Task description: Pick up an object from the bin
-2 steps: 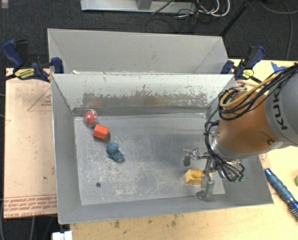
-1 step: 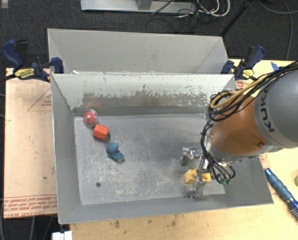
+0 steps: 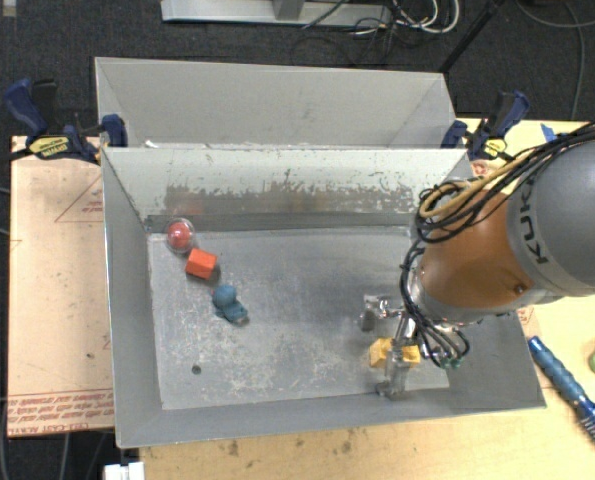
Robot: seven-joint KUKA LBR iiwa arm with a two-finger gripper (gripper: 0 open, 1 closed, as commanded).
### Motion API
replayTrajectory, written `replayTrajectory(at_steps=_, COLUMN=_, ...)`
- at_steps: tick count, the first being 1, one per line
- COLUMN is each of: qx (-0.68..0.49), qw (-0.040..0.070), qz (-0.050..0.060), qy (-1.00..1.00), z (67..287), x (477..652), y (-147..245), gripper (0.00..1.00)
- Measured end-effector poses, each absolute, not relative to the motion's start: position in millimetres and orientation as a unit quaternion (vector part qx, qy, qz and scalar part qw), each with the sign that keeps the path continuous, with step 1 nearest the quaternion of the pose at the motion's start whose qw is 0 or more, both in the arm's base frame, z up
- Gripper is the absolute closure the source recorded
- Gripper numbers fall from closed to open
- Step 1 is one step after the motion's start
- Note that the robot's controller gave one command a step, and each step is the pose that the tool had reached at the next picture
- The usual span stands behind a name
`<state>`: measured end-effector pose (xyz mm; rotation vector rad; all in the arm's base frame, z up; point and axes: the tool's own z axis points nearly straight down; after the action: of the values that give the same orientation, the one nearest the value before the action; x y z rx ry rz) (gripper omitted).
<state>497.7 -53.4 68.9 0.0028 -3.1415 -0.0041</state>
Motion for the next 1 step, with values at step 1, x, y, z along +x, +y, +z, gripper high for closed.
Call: replayTrajectory(at_steps=1, qx=0.001, qw=0.0, qz=-0.001, qy=-1.0, z=69.4, x=498.0, y=-53.4, gripper=1.0)
